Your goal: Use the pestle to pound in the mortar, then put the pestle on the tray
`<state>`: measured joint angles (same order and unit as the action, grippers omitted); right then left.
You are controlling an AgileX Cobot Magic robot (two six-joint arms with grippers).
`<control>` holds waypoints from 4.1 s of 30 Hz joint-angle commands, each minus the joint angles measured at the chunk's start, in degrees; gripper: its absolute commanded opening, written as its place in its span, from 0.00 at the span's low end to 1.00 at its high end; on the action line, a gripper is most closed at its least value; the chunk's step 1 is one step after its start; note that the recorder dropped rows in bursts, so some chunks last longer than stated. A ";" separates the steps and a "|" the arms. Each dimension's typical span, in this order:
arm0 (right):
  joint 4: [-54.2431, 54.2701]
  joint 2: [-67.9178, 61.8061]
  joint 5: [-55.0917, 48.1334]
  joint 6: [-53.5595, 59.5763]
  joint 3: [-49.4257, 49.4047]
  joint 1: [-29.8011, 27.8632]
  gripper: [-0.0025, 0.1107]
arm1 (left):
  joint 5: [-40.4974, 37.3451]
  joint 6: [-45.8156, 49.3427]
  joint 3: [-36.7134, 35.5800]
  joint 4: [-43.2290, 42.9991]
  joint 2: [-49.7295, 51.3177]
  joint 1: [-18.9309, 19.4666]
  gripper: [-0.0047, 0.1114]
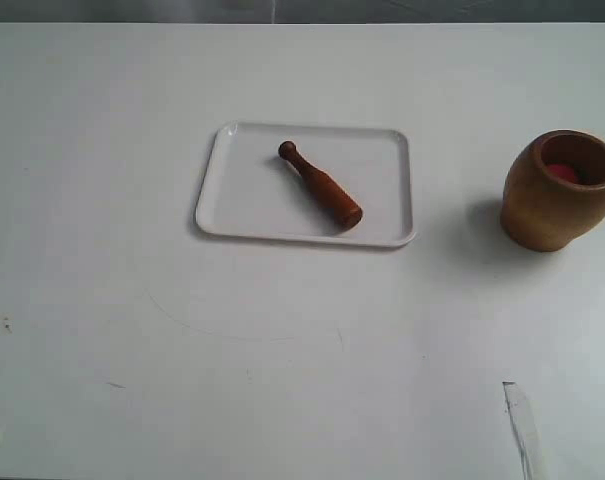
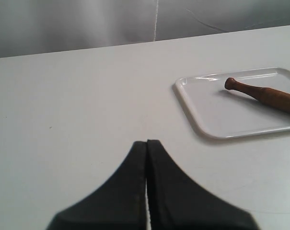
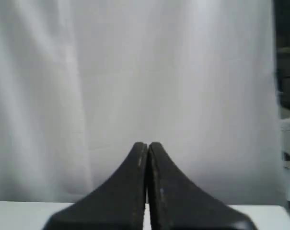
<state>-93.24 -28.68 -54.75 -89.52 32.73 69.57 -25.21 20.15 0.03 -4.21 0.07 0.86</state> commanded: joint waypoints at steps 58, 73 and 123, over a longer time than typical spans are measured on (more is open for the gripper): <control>-4.90 28.68 63.81 -21.69 -27.86 -53.52 0.02 | 0.17 -0.47 -0.03 0.42 -0.07 -0.44 0.04; 27.94 28.68 64.63 17.46 -27.86 -53.52 0.02 | 0.17 -0.47 -0.03 0.42 -0.07 -0.44 0.04; 91.06 28.68 45.06 95.11 -32.73 -56.37 0.02 | 0.17 -0.47 -0.03 0.42 -0.07 -0.44 0.04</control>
<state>-1.71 -0.12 -9.51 5.90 0.20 13.71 -25.21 20.15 0.03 -4.21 0.07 0.86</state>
